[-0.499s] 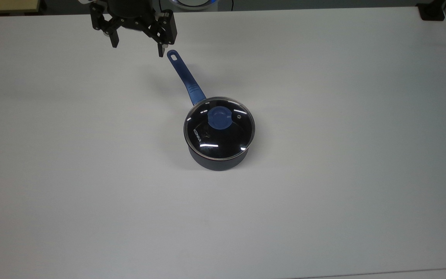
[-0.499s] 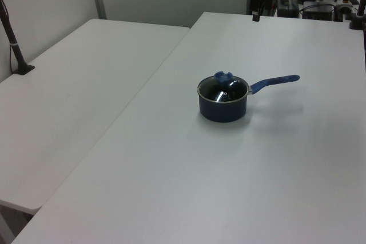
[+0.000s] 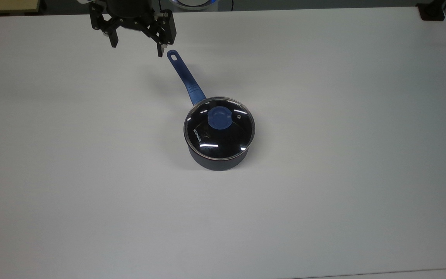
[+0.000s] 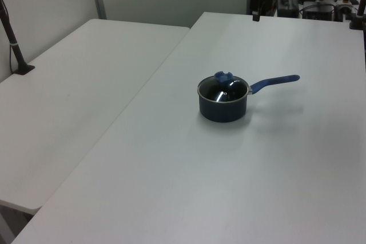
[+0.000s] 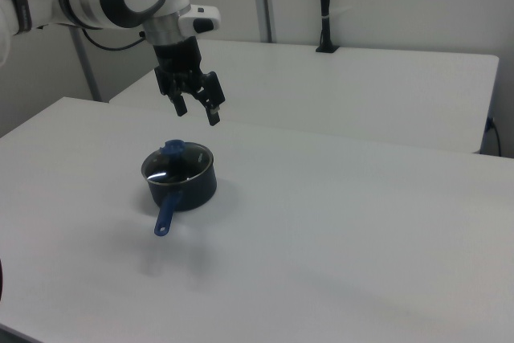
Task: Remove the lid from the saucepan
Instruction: 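Move the open gripper down over the blue knob of the glass lid, then close the gripper on the blue lid knob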
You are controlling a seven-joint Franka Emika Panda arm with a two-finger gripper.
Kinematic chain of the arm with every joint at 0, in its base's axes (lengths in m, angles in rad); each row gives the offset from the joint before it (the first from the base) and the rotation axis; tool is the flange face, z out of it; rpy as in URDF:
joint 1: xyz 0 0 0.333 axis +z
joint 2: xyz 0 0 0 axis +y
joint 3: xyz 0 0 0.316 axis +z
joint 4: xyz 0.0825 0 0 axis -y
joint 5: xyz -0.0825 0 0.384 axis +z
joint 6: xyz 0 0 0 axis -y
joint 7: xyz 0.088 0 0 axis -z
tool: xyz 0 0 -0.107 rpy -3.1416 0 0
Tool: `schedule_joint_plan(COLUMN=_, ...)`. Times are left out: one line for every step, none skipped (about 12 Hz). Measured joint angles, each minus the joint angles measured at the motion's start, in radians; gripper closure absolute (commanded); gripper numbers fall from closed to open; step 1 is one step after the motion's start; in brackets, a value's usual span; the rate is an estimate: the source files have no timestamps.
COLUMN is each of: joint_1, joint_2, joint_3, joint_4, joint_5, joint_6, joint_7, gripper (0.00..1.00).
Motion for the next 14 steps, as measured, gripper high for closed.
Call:
schedule_joint_plan(joint_1=0.0, joint_2=0.0, joint_3=0.0, joint_4=0.0, joint_5=0.0, joint_6=0.0, joint_7=0.0, gripper=0.0)
schedule_joint_plan(joint_1=0.0, joint_2=0.0, joint_3=0.0, joint_4=0.0, joint_5=0.0, joint_6=0.0, joint_7=0.0, gripper=0.0)
schedule_joint_plan(joint_1=0.0, joint_2=0.0, joint_3=0.0, joint_4=0.0, joint_5=0.0, joint_6=0.0, joint_7=0.0, gripper=0.0)
schedule_joint_plan(joint_1=0.001, joint_2=0.0, joint_3=0.0, joint_4=0.0, joint_5=0.0, joint_6=0.0, joint_7=0.0, gripper=0.0)
schedule_joint_plan(joint_1=0.004, joint_2=0.003, joint_3=0.0, joint_4=0.0, joint_5=0.0, joint_6=0.0, joint_7=0.0, gripper=0.0)
schedule_joint_plan(joint_1=0.008, joint_2=0.015, joint_3=0.0, joint_4=0.006, joint_5=0.0, joint_6=0.0, joint_7=0.0, gripper=0.0)
schedule_joint_plan(joint_1=0.021, joint_2=0.041, joint_3=0.002, joint_4=0.021, joint_5=0.0, joint_6=0.0, joint_7=-0.002, gripper=0.0)
schedule_joint_plan(joint_1=0.044, joint_2=0.078, joint_3=0.002, joint_4=0.046, joint_5=0.0, joint_6=0.0, joint_7=-0.002, gripper=0.0)
schedule_joint_plan(joint_1=0.07, joint_2=0.124, joint_3=0.004, joint_4=0.082, joint_5=0.011, joint_6=0.007, joint_7=-0.002, gripper=0.0)
schedule_joint_plan(joint_1=0.096, joint_2=0.172, joint_3=0.004, joint_4=0.114, joint_5=0.029, joint_6=0.028, joint_7=-0.001, gripper=0.0)
schedule_joint_plan(joint_1=0.121, joint_2=0.214, joint_3=0.005, joint_4=0.134, joint_5=0.042, joint_6=0.061, joint_7=-0.001, gripper=0.0)
schedule_joint_plan(joint_1=0.146, joint_2=0.247, joint_3=0.006, joint_4=0.143, joint_5=0.049, joint_6=0.093, joint_7=-0.001, gripper=0.0)
schedule_joint_plan(joint_1=0.172, joint_2=0.274, joint_3=0.006, joint_4=0.145, joint_5=0.05, joint_6=0.114, joint_7=0.0, gripper=0.0)
schedule_joint_plan(joint_1=0.192, joint_2=0.295, joint_3=0.006, joint_4=0.146, joint_5=0.05, joint_6=0.12, joint_7=0.0, gripper=0.0)
